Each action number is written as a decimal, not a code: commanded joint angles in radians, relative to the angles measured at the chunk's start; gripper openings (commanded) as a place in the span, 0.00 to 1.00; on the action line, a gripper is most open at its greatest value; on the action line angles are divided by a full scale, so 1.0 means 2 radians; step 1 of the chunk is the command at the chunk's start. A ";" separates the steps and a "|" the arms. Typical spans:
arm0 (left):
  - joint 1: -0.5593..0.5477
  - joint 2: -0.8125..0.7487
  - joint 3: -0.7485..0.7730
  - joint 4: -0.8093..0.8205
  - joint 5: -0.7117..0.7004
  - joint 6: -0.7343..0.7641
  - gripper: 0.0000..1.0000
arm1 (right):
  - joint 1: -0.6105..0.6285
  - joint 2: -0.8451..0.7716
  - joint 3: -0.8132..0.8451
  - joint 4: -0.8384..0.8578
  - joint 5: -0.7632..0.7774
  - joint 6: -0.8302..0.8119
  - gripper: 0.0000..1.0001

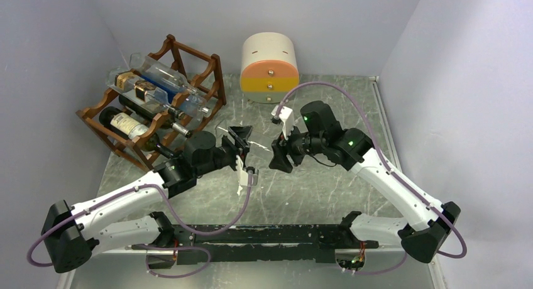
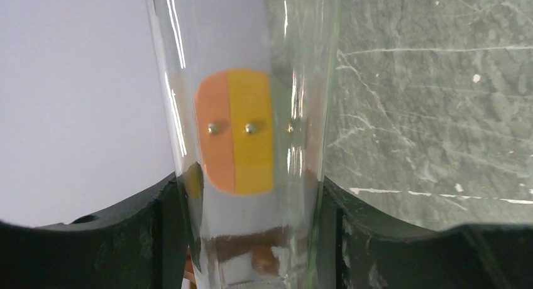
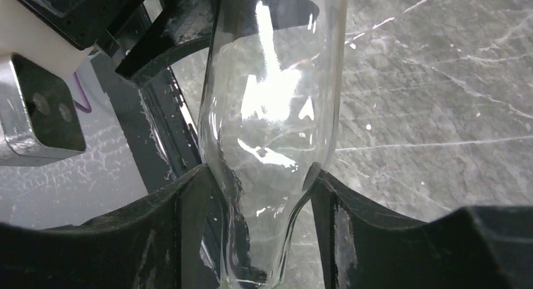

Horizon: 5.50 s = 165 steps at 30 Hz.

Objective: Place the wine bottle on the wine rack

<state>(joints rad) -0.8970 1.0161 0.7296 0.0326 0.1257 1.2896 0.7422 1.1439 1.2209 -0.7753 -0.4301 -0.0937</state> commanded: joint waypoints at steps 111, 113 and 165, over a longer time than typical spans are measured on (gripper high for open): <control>0.594 -0.021 0.216 -0.105 0.317 -1.075 0.95 | 0.093 0.388 0.364 0.415 0.001 0.130 0.00; 0.594 -0.027 0.209 -0.102 0.306 -1.083 0.95 | 0.097 0.395 0.370 0.416 -0.001 0.132 0.00; 0.678 0.018 0.354 -0.403 0.046 -0.953 0.07 | 0.121 0.222 0.155 0.512 0.147 0.134 0.97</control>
<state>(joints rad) 0.3832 1.0683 1.4178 -0.7620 0.1528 -0.6563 0.9874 1.6577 1.5929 0.1734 -0.1806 0.1734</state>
